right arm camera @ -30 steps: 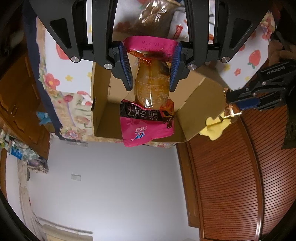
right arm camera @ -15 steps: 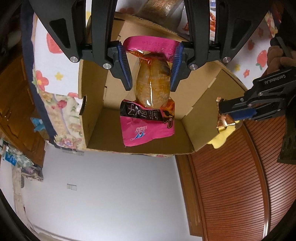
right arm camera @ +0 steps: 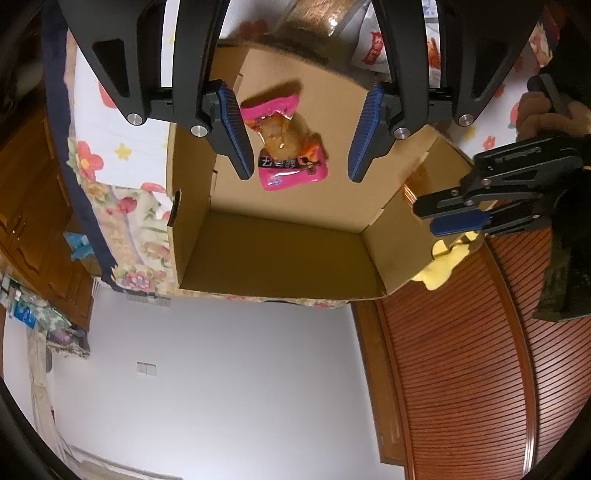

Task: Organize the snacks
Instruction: 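Open both grippers to drop the snacks into the box, then grasp the clear sesame-bar packet with right gripper while left tool approaches the chicken-feet packet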

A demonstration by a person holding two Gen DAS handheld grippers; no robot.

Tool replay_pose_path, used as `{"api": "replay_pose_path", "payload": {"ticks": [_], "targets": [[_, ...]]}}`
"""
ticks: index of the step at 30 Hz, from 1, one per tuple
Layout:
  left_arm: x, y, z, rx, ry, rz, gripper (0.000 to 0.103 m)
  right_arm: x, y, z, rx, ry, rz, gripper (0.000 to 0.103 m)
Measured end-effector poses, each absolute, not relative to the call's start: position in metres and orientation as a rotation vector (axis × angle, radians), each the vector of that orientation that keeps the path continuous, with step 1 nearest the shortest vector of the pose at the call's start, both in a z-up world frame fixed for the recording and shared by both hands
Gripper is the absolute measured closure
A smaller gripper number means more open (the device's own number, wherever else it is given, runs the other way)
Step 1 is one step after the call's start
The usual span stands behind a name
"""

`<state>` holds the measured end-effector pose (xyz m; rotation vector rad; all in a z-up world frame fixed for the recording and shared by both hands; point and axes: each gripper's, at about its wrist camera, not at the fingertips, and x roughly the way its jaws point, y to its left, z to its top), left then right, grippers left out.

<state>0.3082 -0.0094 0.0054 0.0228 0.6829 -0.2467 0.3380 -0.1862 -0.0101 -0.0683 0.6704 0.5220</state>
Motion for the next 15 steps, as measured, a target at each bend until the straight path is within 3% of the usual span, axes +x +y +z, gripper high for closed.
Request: {"api": "replay_pose_path", "payload": {"ticks": [15], "targets": [[0.233,0.0,0.017,0.009,0.639,-0.265,0.047,0.268,-0.199,0.008,-0.071,0.622,0.476,0.039]]}}
